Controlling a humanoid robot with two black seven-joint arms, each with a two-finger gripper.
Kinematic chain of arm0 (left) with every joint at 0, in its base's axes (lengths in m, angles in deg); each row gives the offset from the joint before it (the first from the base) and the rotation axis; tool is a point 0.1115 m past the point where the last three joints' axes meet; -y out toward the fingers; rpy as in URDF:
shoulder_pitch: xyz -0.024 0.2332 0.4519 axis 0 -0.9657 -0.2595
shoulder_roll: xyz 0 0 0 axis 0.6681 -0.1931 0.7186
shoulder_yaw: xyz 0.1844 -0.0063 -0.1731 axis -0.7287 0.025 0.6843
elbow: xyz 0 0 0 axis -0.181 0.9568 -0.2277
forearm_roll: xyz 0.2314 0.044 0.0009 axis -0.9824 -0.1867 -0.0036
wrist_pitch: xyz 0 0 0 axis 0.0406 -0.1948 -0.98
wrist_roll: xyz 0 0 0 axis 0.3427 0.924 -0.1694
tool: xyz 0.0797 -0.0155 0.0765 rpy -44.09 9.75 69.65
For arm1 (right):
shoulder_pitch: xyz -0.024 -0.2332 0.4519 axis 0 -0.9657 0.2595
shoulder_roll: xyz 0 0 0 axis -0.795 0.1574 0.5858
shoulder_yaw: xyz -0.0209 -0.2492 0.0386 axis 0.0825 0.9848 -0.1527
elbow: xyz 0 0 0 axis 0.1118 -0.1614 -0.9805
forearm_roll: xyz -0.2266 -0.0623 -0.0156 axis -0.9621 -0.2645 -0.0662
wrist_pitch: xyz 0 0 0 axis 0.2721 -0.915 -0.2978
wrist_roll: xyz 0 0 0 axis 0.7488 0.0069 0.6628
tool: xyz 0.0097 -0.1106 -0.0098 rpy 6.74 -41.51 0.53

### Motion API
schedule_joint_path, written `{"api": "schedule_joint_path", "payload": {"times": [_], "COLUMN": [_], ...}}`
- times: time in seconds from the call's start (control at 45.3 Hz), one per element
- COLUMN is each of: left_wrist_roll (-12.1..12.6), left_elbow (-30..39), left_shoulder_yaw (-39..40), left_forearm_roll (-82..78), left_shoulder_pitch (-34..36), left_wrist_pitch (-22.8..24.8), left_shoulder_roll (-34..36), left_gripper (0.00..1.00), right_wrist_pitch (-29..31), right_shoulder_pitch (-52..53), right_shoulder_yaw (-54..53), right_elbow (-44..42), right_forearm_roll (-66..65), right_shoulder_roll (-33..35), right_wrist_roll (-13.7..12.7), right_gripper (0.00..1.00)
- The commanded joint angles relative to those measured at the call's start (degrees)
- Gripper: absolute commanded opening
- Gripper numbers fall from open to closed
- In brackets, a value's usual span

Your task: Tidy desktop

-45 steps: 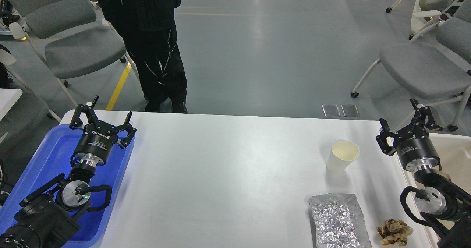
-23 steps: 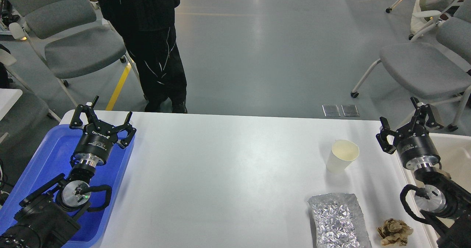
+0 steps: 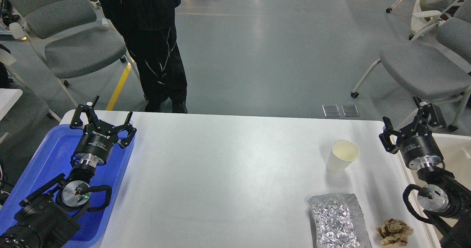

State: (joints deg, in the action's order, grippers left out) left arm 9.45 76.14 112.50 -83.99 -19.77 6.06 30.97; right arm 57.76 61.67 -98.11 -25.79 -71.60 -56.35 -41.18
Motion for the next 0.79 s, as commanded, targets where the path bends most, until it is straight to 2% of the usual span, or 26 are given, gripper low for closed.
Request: {"api": "schedule_joint_path", "payload": {"times": [0.0, 0.265, 0.375, 0.441, 0.529, 0.574, 0.64, 0.772], "left_wrist_roll": [0.0, 0.0, 0.0, 0.0, 0.0, 0.0, 0.0, 0.0], "left_elbow": [0.01, 0.01, 0.01, 0.01, 0.01, 0.01, 0.01, 0.01], "left_shoulder_yaw": [-0.03, -0.03, -0.03, -0.03, -0.03, -0.03, -0.03, -0.12], "left_forearm_roll": [-0.02, -0.02, -0.02, -0.02, -0.02, -0.02, -0.02, -0.02], "left_shoulder_pitch": [0.0, 0.0, 0.0, 0.0, 0.0, 0.0, 0.0, 0.0], "left_wrist_pitch": [0.11, 0.11, 0.11, 0.11, 0.11, 0.11, 0.11, 0.11], "left_shoulder_roll": [0.0, 0.0, 0.0, 0.0, 0.0, 0.0, 0.0, 0.0], "left_gripper": [1.0, 1.0, 1.0, 1.0, 1.0, 1.0, 1.0, 1.0], "right_wrist_pitch": [-0.02, 0.59, 1.12, 0.95, 0.24, 0.33, 0.42, 1.03], "right_shoulder_pitch": [-0.07, 0.73, 1.6, 2.39, 2.22, 2.22, 2.39, 3.62], "right_shoulder_yaw": [0.4, 0.31, 1.54, 3.12, 3.91, 4.26, 4.79, 8.13], "right_elbow": [-1.72, -1.28, -1.02, 1.78, 6.18, 7.68, 9.44, 14.45], "right_forearm_roll": [-0.29, -0.2, -0.46, -0.55, -0.55, -0.82, -2.65, -13.02], "right_shoulder_roll": [0.01, 1.32, 2.82, 4.48, 7.65, 8.53, 10.19, 16.26], "right_wrist_roll": [0.14, 0.14, -0.83, -3.28, -10.65, -13.12, -14.8, -15.94], "right_gripper": [1.0, 1.0, 1.0, 1.0, 1.0, 1.0, 1.0, 1.0]}}
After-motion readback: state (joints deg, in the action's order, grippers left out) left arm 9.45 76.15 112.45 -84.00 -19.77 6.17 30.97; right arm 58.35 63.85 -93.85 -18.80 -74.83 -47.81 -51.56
